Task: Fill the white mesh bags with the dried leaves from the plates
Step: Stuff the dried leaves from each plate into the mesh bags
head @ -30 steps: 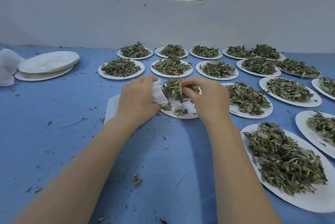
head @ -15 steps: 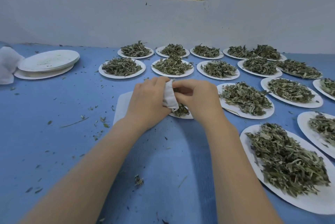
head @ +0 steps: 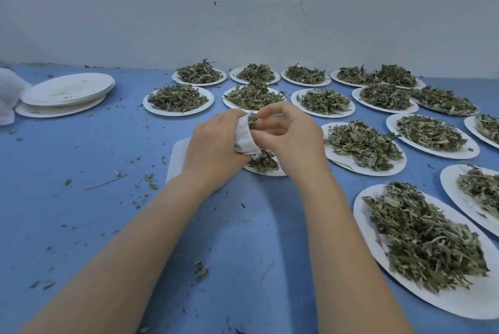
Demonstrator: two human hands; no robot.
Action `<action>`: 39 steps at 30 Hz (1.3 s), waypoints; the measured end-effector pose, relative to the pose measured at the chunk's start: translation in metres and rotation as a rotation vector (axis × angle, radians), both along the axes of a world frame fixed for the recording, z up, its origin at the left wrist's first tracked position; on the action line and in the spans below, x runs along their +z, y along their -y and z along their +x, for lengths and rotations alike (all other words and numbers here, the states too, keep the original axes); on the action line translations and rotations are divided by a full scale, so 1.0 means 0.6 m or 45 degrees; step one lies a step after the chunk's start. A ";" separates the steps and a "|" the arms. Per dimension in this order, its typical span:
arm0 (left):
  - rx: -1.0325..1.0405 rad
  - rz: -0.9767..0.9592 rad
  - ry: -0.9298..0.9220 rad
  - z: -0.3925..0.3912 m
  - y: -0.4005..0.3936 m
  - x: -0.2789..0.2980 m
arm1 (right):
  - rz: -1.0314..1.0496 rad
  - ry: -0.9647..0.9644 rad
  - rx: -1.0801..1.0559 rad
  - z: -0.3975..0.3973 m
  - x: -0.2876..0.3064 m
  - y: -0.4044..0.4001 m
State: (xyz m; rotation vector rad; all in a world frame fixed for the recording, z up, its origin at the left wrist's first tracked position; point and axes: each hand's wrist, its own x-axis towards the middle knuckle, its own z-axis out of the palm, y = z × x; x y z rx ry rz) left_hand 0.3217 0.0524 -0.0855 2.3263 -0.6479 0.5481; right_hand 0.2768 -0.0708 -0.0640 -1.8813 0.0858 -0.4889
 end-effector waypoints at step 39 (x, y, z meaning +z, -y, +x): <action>-0.013 0.204 0.376 -0.003 0.006 0.020 | -0.285 -0.025 0.129 -0.001 0.015 -0.019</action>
